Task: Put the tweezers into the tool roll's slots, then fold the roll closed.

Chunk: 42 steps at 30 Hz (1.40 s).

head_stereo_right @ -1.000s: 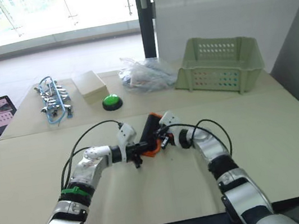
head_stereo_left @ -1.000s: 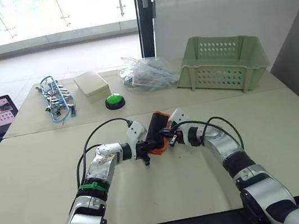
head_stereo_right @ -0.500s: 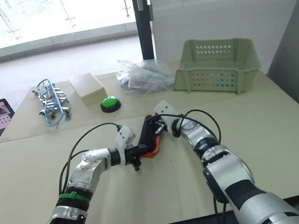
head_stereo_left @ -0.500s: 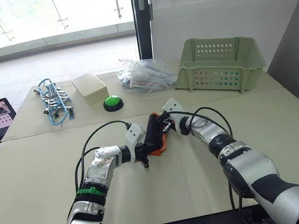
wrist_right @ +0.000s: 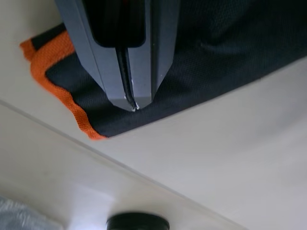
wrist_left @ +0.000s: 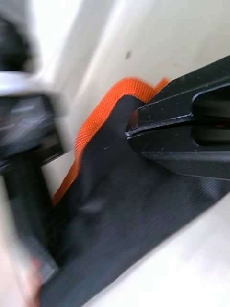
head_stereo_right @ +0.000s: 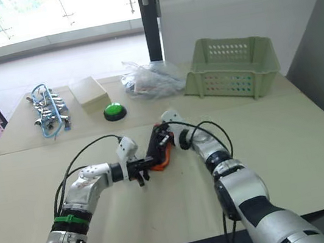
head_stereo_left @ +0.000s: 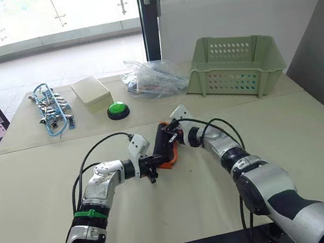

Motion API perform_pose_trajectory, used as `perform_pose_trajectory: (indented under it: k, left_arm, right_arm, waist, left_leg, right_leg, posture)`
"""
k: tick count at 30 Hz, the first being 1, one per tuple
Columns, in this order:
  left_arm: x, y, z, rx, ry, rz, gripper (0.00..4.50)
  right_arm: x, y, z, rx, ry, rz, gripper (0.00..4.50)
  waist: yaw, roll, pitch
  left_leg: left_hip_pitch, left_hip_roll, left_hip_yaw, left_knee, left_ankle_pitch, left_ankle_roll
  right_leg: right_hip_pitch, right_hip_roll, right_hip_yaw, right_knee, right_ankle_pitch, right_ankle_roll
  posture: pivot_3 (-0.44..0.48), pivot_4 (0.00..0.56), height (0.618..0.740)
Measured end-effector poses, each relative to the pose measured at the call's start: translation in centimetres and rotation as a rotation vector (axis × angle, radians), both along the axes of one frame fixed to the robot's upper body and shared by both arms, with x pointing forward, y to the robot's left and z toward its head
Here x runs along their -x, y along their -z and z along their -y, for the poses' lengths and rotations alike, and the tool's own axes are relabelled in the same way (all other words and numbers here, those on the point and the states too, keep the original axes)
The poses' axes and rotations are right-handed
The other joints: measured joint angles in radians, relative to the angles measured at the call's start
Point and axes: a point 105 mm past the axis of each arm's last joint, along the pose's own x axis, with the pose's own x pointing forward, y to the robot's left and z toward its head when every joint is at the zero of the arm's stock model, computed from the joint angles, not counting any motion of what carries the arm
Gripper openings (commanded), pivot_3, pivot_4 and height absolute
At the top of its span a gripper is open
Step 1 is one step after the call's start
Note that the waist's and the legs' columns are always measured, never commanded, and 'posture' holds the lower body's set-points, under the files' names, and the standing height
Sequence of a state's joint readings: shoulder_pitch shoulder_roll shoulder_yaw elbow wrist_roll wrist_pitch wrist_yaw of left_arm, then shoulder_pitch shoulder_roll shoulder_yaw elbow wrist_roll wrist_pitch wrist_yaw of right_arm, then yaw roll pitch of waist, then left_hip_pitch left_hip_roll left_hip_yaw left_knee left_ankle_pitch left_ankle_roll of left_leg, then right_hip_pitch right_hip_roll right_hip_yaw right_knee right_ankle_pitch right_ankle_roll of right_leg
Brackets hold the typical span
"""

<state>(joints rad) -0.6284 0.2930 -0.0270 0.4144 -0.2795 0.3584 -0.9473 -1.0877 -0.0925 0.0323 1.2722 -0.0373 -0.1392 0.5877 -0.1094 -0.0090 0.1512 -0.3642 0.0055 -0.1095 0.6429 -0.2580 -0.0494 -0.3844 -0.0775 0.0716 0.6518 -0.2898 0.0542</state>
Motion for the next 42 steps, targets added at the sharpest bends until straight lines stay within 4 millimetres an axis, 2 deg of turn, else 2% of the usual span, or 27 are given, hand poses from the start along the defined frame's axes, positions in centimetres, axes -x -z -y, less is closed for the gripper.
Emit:
perform_pose_trajectory:
  k: [2,4,6,9,17,23,26,29,31,36,39,42]
  left_arm:
    - [-0.5,-1.8,0.4,0.054,-0.008,0.056,0.06]
    - [-1.0,-2.3,0.8,0.068,-0.009,0.077,0.06]
    - [-1.4,-1.4,1.4,0.048,-0.006,0.061,0.06]
    - [-1.1,1.9,2.3,-0.024,0.016,-0.018,0.06]
    - [-1.0,3.1,2.9,-0.132,0.072,0.039,0.06]
    - [1.8,4.1,1.3,-0.144,0.144,0.016,0.06]
    - [2.5,3.7,0.6,-0.105,0.126,0.018,0.06]
    - [3.2,4.0,-1.0,-0.055,0.069,-0.035,0.06]
    - [3.1,3.4,-1.9,-0.029,0.014,-0.045,0.06]
    - [2.0,-0.6,-5.0,-0.030,-0.151,0.050,1.58]
    - [2.4,-2.4,-7.0,-0.087,-0.226,0.116,2.56]
    - [3.4,-2.2,-9.5,-0.166,-0.295,0.115,3.57]
  right_arm:
    - [-0.1,0.0,0.1,0.004,0.018,-0.010,0.00]
    - [-0.2,0.2,0.3,0.009,0.030,-0.022,0.00]
    - [-0.2,0.3,0.3,0.016,0.033,-0.025,0.00]
    - [-0.2,0.2,0.2,0.024,0.031,-0.020,0.00]
    - [-0.2,0.3,0.4,0.021,0.039,-0.024,0.00]
    - [-0.2,0.4,0.3,0.019,0.035,-0.031,0.00]
    - [-0.1,0.4,0.3,0.018,0.032,-0.032,0.00]
    - [-0.1,0.2,0.4,0.005,0.016,-0.019,0.00]
    - [0.0,-0.3,0.5,-0.032,-0.005,-0.006,0.00]
    - [0.5,-1.8,1.3,-0.147,-0.080,0.038,0.00]
    - [0.6,-3.7,3.6,-0.135,-0.109,0.113,0.88]
    - [1.4,-4.3,6.4,-0.102,-0.134,0.148,1.90]
  waist:
    - [0.007,0.000,0.000]
    - [0.012,0.000,0.000]
    - [0.012,0.000,0.000]
    - [0.011,0.000,0.000]
    - [0.012,0.000,0.000]
    - [0.006,0.000,0.000]
    - [0.003,0.000,0.000]
    - [0.003,0.001,0.000]
    - [0.005,-0.001,0.003]
    - [0.008,-0.001,0.005]
    - [0.012,-0.001,0.005]
    - [0.013,-0.001,0.005]
  left_leg:
    - [-0.001,0.000,0.000,0.001,0.001,-0.001]
    - [0.000,0.000,0.000,0.001,0.001,-0.001]
    - [0.000,0.000,0.000,0.001,0.001,-0.001]
    - [0.000,-0.001,0.000,0.001,0.001,-0.001]
    - [0.007,-0.001,0.000,0.000,0.001,-0.001]
    - [0.011,0.000,0.000,-0.001,0.001,-0.001]
    - [0.011,0.001,0.000,-0.001,0.001,-0.001]
    - [0.010,0.001,0.000,-0.001,0.001,-0.001]
    - [0.007,0.001,0.000,-0.001,0.001,-0.001]
    - [-0.005,0.001,0.000,0.001,0.002,-0.002]
    - [-0.007,0.000,0.000,0.001,0.002,-0.003]
    - [-0.008,0.001,0.000,0.000,0.002,-0.002]
  right_leg:
    - [-0.002,0.000,0.000,0.004,0.000,0.000]
    - [-0.002,0.000,0.000,0.006,0.000,0.000]
    - [-0.002,0.000,0.000,0.006,0.000,0.000]
    - [-0.002,0.000,0.000,0.006,0.000,0.000]
    - [0.005,0.000,0.000,0.007,0.000,0.000]
    - [0.008,0.001,0.000,0.006,0.000,0.000]
    - [0.007,0.001,0.000,0.006,0.000,0.000]
    - [0.006,0.001,0.000,0.006,0.000,0.000]
    - [0.003,0.001,0.000,0.007,0.000,0.000]
    - [-0.010,0.001,0.000,0.011,0.000,0.000]
    - [-0.010,0.000,0.000,0.011,0.000,-0.001]
    - [-0.010,0.000,0.000,0.009,0.000,-0.001]
  posture:
    - [0.000,0.150,0.740]
    - [0.000,0.150,0.740]
    - [0.000,0.150,0.740]
    - [0.000,0.150,0.740]
    - [0.000,0.150,0.740]
    - [0.000,0.150,0.740]
    - [0.000,0.150,0.740]
    - [0.000,0.150,0.740]
    - [0.000,0.150,0.740]
    - [0.000,0.150,0.740]
    - [0.000,0.150,0.740]
    - [0.000,0.150,0.740]
